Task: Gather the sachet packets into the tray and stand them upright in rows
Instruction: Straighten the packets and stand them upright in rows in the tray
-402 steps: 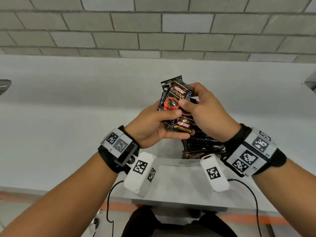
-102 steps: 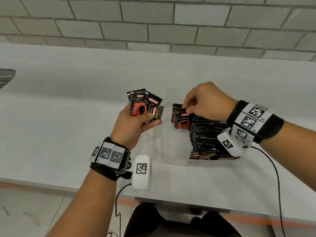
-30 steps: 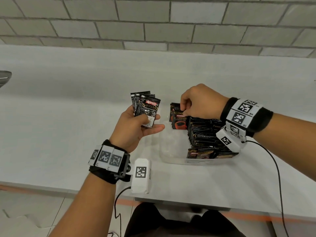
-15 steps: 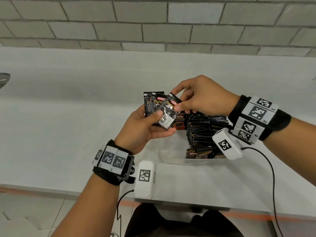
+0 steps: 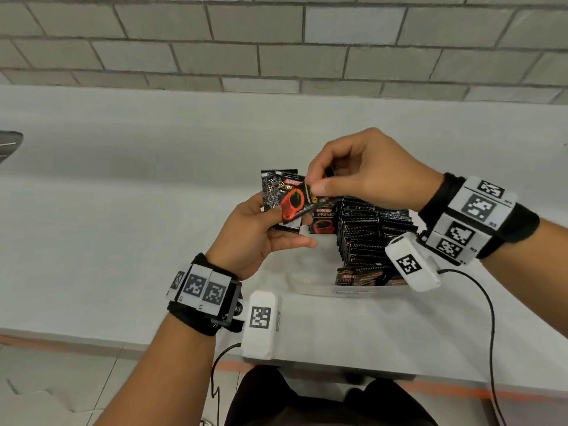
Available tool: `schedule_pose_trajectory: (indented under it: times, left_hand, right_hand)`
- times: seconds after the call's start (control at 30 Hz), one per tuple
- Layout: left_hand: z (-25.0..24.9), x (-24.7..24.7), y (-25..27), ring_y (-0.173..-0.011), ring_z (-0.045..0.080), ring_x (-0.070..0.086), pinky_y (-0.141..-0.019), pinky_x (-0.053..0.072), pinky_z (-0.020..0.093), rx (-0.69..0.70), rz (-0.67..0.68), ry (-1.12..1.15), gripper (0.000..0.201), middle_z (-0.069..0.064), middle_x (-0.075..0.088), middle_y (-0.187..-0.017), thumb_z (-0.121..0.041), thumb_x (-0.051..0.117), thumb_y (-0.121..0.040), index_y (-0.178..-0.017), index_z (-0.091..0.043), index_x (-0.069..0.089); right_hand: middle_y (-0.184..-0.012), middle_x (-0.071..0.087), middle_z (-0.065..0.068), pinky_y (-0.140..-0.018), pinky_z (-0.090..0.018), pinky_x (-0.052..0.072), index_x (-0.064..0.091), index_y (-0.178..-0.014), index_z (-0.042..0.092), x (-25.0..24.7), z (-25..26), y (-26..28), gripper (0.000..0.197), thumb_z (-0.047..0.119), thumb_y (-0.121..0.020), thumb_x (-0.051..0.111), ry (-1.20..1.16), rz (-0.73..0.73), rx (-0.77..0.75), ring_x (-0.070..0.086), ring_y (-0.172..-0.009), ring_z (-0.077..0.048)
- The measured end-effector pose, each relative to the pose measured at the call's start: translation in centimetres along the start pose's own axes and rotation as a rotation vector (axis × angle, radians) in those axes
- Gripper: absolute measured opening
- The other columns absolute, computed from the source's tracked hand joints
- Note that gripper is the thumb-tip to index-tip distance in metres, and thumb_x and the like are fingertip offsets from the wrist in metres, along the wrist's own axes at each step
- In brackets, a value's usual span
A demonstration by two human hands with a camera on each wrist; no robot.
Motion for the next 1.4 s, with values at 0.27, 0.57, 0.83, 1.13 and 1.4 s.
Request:
schedule_pose_trajectory:
  times: [0.27,0.57,0.83,1.13,1.4]
  left_hand:
    - [-0.7,0.2,0.5,-0.082,0.049,0.073,-0.071,0.063,0.034,0.028,0.049,0.030,0.034,0.022,0.073,-0.114,-0.010,0.057,-0.098,-0.132,-0.004,0.055]
    - [-0.4,0.5,0.1,-0.087,0.045,0.074,-0.076,0.064,0.039,0.093,0.076,-0.105,0.042,0.022,0.071,-0.117,0.008,0.057,-0.096,-0.135,-0.005,0.050]
    - [-1.0,-4.9,-0.3,-0.084,0.033,0.068,-0.066,0.063,0.039,0.128,-0.212,-0.087,0.035,0.027,0.061,-0.105,0.019,0.048,-0.092,-0.120,-0.001,0.055]
    - [-0.1,-4.1,-0.4,-0.072,0.035,0.069,-0.064,0.062,0.037,0.064,-0.197,-0.065,0.032,0.028,0.064,-0.102,0.015,0.043,-0.095,-0.120,0.000,0.055]
    - [0.3,-3.4,-0.4,-0.077,0.048,0.072,-0.077,0.064,0.043,0.026,-0.136,-0.097,0.031,0.025,0.072,-0.098,0.009,0.042,-0.099,-0.125,0.000,0.058]
  right_hand:
    - [-0.105,0.069,0.004,-0.081,-0.040,0.061,0.067,-0.108,0.028,0.1,-1.9,-0.3,0.049,-0.002,-0.073,0.084,0.176,0.053,0.140,0.068,-0.085,-0.027]
    - [-0.070,0.075,-0.006,-0.059,-0.028,0.058,0.071,-0.092,0.011,-1.4,-4.2,-0.1,0.028,0.022,-0.074,0.088,0.155,-0.072,0.327,0.072,-0.058,-0.020]
    - [-0.075,0.077,0.000,-0.068,-0.022,0.056,0.075,-0.092,0.021,-1.5,-6.0,-1.0,0.013,0.016,-0.082,0.082,0.464,-0.004,0.338,0.071,-0.058,-0.006]
    - [-0.078,0.071,0.002,-0.073,-0.028,0.054,0.078,-0.089,0.015,0.7,-7.2,-1.9,0.014,0.020,-0.078,0.085,0.757,0.118,0.256,0.064,-0.074,-0.012]
    - [-0.069,0.067,0.009,-0.067,-0.026,0.051,0.077,-0.082,0.018,0.1,-7.3,-2.0,0.012,0.027,-0.080,0.084,0.755,0.140,0.274,0.060,-0.066,-0.005]
Point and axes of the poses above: each hand's wrist, its own y-axis away from the middle knuckle, its own x-axis out of the palm, z = x × y, the point moved 10 cm from there along -y, towards the middle knuckle
